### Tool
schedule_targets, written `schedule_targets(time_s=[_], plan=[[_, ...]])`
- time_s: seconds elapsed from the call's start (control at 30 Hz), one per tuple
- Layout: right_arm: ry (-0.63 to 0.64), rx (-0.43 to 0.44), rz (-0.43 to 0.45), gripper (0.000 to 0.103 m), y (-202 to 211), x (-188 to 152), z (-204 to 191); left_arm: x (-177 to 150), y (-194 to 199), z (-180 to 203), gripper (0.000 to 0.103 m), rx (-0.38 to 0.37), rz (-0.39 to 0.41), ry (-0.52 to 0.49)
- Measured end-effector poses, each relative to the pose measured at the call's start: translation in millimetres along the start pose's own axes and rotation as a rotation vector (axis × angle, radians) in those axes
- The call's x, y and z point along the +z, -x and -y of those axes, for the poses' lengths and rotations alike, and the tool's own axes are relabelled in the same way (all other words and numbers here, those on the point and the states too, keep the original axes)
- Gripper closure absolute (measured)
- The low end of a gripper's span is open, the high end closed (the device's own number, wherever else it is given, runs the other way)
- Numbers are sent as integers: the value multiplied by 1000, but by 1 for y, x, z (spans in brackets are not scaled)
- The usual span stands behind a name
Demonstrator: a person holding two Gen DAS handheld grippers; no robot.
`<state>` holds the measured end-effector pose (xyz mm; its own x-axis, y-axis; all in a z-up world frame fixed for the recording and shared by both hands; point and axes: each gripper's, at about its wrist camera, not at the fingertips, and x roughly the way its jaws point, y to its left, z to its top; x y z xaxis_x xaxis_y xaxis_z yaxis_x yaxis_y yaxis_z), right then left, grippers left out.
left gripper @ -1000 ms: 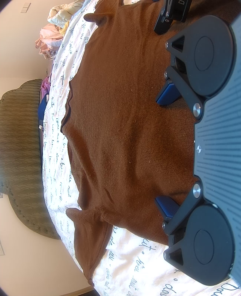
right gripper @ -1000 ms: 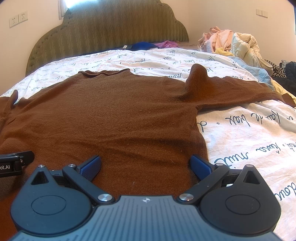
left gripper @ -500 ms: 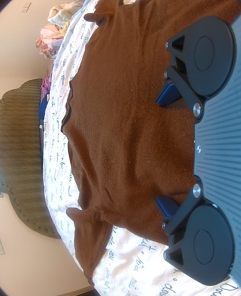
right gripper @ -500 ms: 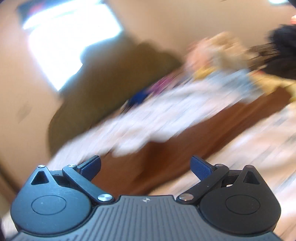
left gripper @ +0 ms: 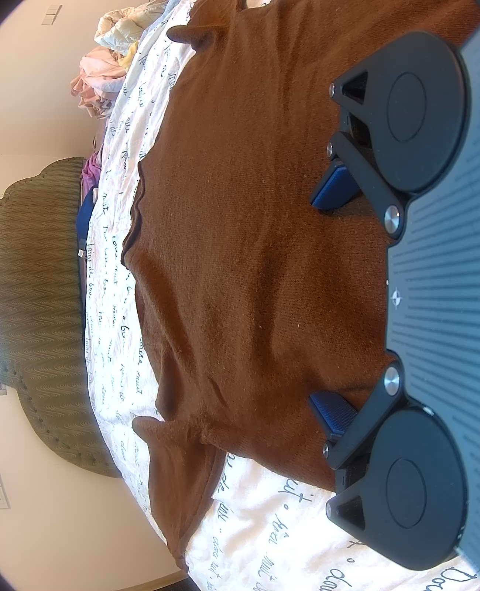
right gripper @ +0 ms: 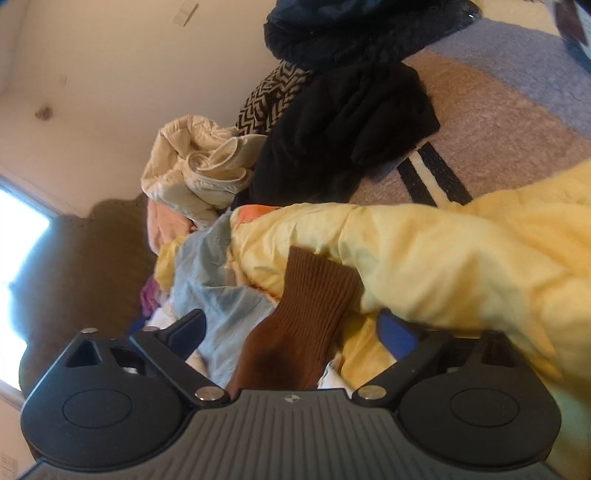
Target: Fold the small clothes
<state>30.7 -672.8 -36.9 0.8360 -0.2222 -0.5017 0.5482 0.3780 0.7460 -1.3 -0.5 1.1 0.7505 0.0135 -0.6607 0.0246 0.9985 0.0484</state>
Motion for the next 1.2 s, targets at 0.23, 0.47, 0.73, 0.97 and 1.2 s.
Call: schedule_targets(time_s=[0.23,0.47,0.73,0.97,1.2], plan=[[111,-49,59,98,4,-5,-10,-1,-1,0,0,-5,-1,4],[387,242,53,98,70,-58,-126,0,-1,0,0,-7,-1,5],[582,694,-423,98,66,-302,-287,0,-1,0,0,-7,-1,5],[503,590,-700,49,36,-430,-304,0,0,-2,0,-14,1,6],[423,651,-575,38,79,-354,-213,8,18,-47,1,-239,72,229]])
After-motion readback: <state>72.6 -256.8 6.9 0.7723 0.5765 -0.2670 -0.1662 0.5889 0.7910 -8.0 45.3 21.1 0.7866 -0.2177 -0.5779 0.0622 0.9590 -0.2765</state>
